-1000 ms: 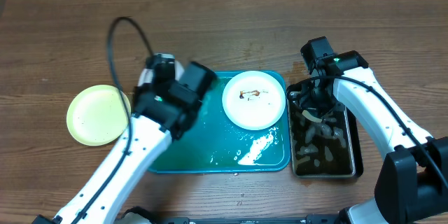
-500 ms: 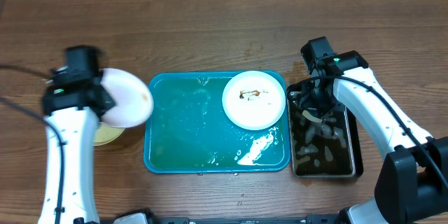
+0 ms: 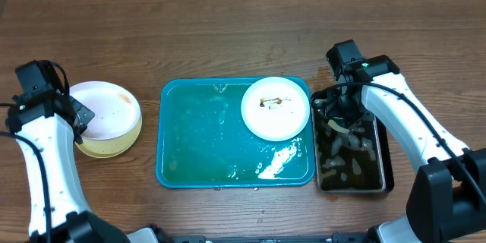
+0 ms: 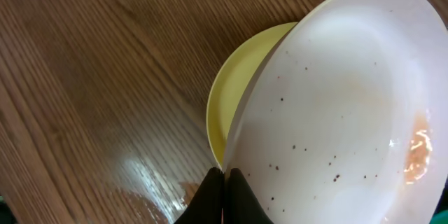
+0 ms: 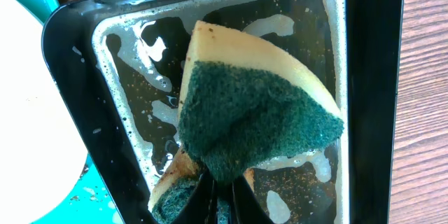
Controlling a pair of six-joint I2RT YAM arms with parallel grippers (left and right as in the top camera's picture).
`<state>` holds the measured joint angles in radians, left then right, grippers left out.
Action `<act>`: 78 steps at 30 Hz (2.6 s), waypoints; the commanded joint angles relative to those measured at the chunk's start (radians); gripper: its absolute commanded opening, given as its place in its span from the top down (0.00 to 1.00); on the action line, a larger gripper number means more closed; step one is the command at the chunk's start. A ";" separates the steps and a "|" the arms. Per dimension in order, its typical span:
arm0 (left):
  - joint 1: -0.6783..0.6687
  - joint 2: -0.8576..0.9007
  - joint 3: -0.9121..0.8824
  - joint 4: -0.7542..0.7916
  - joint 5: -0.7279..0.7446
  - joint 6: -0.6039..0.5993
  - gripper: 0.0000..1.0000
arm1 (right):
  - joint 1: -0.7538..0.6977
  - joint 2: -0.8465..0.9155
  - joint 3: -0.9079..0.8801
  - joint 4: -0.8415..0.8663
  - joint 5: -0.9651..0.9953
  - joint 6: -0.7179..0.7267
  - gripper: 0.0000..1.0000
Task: Clean dirty plates on tray and stack at the side
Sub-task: 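Lift the white plate with the left gripper and stack it on the yellow plate, then reach to the back white plate and grip its rim with the left gripper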
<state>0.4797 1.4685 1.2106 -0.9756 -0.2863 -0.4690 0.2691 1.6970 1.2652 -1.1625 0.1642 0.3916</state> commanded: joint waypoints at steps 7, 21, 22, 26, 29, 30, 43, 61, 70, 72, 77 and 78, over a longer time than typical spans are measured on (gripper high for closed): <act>0.006 0.049 -0.004 0.008 0.005 -0.014 0.96 | 0.000 -0.032 -0.002 0.002 0.007 -0.003 0.96; 0.006 0.049 -0.004 -0.003 0.008 -0.014 0.49 | 0.000 -0.032 -0.002 0.002 0.007 -0.003 0.96; 0.006 0.049 -0.004 -0.003 0.020 -0.013 0.48 | 0.000 -0.032 -0.002 0.002 0.007 -0.003 0.96; 0.001 0.049 -0.004 -0.003 0.105 0.003 0.41 | -0.001 -0.032 -0.002 0.001 0.007 -0.003 0.96; -0.025 0.049 -0.004 0.001 0.190 0.031 0.39 | -0.003 -0.032 -0.002 0.001 0.007 -0.003 0.96; -0.039 0.049 -0.004 0.002 0.224 0.045 0.39 | -0.006 -0.032 -0.002 0.001 0.007 -0.003 0.96; -0.515 0.049 -0.004 0.051 0.478 0.095 0.37 | -0.121 -0.032 -0.002 -0.004 -0.114 -0.101 0.96; -0.987 0.288 -0.004 0.199 0.460 -0.239 0.34 | -0.122 -0.032 -0.002 0.001 -0.115 -0.108 0.96; -1.015 0.401 -0.004 0.250 0.464 -0.374 0.35 | -0.122 -0.032 -0.002 0.001 -0.115 -0.108 0.96; -1.019 0.424 -0.004 0.250 0.468 -0.377 0.35 | -0.122 -0.032 -0.002 0.001 -0.115 -0.108 0.96; -1.023 0.453 -0.004 0.246 0.466 -0.376 0.49 | -0.122 -0.032 -0.002 0.002 -0.114 -0.108 0.96; -1.023 0.454 -0.004 0.243 0.459 -0.375 0.51 | -0.122 -0.032 -0.002 0.002 -0.115 -0.108 0.96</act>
<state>-0.5320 1.9087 1.2102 -0.7288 0.1726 -0.8276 0.1463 1.6970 1.2652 -1.1641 0.0547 0.2871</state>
